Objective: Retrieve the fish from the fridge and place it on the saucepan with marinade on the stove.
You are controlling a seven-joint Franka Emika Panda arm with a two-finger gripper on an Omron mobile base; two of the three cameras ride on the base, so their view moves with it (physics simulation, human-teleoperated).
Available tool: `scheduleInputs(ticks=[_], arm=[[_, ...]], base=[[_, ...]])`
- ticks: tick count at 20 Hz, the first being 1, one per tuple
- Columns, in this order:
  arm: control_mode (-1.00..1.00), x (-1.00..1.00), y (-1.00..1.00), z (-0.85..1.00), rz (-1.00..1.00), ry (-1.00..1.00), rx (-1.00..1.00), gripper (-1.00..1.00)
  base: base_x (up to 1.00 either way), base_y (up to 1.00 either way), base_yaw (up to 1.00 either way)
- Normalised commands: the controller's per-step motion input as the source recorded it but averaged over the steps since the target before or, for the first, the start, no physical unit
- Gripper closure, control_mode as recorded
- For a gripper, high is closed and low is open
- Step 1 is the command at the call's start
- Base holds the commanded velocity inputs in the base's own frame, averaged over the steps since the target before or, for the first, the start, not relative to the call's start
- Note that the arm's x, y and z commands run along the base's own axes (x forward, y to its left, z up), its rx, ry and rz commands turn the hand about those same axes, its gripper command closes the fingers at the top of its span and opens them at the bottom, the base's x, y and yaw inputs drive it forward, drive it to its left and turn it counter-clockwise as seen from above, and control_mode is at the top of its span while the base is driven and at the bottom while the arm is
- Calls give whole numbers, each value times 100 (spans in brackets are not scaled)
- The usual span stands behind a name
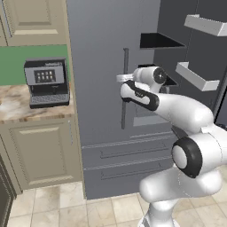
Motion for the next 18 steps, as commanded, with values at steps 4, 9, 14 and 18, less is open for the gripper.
scheduleInputs(ticks=[4,9,14,18], arm=[[-100,75,2,0,0,1,0,-100],[-100,73,9,0,0,0,0,-100],[-100,66,15,-5,0,0,-1,-100],[-100,59,5,-8,0,-3,-2,-100]], base=[[0,0,0],[0,0,0],[0,0,0],[0,0,0]])
